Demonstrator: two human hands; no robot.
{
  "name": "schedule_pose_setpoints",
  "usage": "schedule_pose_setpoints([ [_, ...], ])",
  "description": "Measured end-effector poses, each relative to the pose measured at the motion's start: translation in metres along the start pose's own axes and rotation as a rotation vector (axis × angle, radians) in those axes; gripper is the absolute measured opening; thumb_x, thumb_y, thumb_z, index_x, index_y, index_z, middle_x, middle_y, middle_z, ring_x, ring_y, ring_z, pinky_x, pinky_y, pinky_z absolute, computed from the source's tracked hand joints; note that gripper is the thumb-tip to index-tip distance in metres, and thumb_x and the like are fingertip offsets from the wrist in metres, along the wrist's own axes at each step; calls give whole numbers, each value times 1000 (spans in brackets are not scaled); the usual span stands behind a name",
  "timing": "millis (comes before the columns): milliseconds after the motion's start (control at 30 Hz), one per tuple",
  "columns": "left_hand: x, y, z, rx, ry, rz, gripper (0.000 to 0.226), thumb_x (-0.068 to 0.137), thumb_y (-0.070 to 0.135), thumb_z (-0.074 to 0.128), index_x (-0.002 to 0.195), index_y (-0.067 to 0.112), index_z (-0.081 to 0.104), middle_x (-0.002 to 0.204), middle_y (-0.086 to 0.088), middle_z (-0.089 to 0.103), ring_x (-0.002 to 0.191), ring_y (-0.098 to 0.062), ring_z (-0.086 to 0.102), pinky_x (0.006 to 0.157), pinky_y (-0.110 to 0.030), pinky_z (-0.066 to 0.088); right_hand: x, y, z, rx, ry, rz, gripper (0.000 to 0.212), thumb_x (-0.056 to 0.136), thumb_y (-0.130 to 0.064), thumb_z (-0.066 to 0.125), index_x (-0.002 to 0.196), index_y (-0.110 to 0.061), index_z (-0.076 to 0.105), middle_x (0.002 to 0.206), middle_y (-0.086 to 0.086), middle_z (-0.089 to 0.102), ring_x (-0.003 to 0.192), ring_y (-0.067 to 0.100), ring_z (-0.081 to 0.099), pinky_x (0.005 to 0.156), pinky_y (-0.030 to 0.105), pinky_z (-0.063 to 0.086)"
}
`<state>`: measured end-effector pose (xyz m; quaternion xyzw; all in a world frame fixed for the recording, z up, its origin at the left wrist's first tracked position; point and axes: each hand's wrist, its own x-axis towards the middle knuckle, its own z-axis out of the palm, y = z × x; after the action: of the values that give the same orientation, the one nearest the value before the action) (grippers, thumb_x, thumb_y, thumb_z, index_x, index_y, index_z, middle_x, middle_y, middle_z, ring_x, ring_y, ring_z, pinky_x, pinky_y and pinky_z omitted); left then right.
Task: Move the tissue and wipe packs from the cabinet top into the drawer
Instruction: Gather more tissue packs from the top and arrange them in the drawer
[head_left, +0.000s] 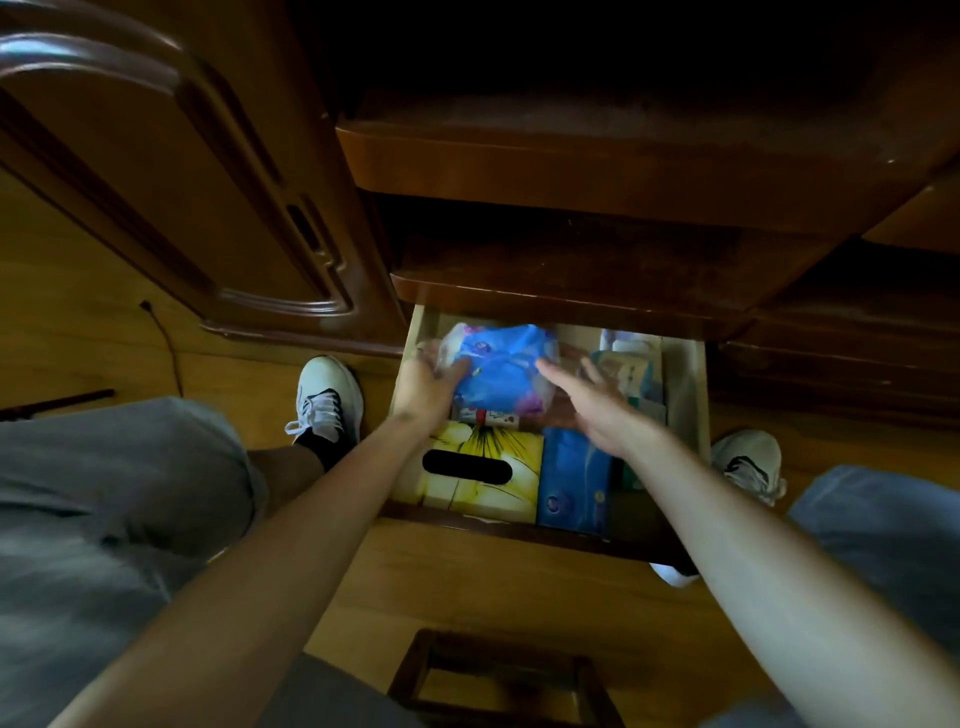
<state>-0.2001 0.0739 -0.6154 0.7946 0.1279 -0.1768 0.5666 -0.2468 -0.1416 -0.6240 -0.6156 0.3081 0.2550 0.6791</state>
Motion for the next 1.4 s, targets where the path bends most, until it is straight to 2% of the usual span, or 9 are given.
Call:
schedule_pose_setpoints([
  [167, 13, -3, -23, 283, 87, 280, 53, 93, 12, 63, 143, 17, 47, 122, 2, 64, 105, -12, 64, 89, -31, 54, 46, -2, 15, -130, 263, -86, 72, 93, -30, 72, 154, -29, 33, 154, 12, 42, 132, 34, 50, 104, 54, 47],
  [267, 13, -15, -41, 627, 195, 543, 43, 93, 17, 50, 136, 13, 53, 128, -7, 60, 116, -26, 55, 93, -39, 48, 61, 8, 29, -158, 233, -139, 59, 92, -24, 73, 144, -22, 45, 133, 3, 57, 100, 21, 66, 78, 36, 59],
  [467, 17, -34, -41, 1001, 132, 808, 40, 97, 20, 52, 136, 14, 58, 128, -7, 62, 118, -30, 53, 102, -42, 41, 79, 34, 45, -459, 220, -168, 38, 94, -31, 71, 123, -27, 46, 107, -8, 63, 65, -2, 62, 43, 9, 43],
  [633, 26, -38, -22, 1391, -224, 751, 53, 105, 36, 44, 156, 28, 34, 153, -8, 40, 129, -28, 48, 107, -42, 38, 83, 43, 50, -1053, 323, -286, 68, 83, -53, 76, 131, -20, 41, 118, 5, 61, 101, 28, 62, 79, 39, 52],
  [767, 39, -30, -4, 1570, -357, 599, 61, 105, 32, 44, 160, 33, 19, 162, -13, 24, 144, -32, 36, 111, -42, 38, 80, 34, 45, -1179, 291, -272, 82, 74, -64, 73, 135, -22, 41, 127, 10, 57, 111, 32, 57, 86, 40, 45],
  [967, 49, -23, 2, 1673, -500, 526, 56, 103, 29, 48, 155, 40, 31, 160, -14, 23, 140, -35, 40, 105, -44, 46, 62, 28, 26, -1145, 44, -565, 34, 98, -36, 59, 130, -23, 60, 126, 3, 51, 104, 24, 60, 83, 40, 52],
  [1133, 49, -17, 5, 1670, -569, 465, 58, 99, 17, 54, 152, 35, 38, 158, -15, 24, 131, -36, 51, 98, -46, 54, 53, 33, 22, -1267, -31, -548, 36, 104, -30, 47, 137, -28, 62, 131, 4, 57, 114, 24, 58, 89, 38, 49],
  [1300, 42, -7, 2, 1625, -497, 522, 49, 99, 25, 56, 147, 32, 49, 155, -14, 34, 138, -36, 43, 107, -46, 45, 50, 18, -29, -1310, 503, -535, 61, 95, -25, 59, 152, -24, 38, 147, 7, 50, 134, 26, 46, 109, 44, 40],
  [1400, 28, -13, -5, 1318, -264, 553, 41, 93, 21, 65, 134, 23, 62, 142, -8, 47, 127, -29, 53, 97, -42, 52, 53, 13, -65, -1458, 572, -299, 90, 89, -34, 66, 161, -16, 16, 162, 12, 32, 149, 31, 27, 122, 47, 18],
])
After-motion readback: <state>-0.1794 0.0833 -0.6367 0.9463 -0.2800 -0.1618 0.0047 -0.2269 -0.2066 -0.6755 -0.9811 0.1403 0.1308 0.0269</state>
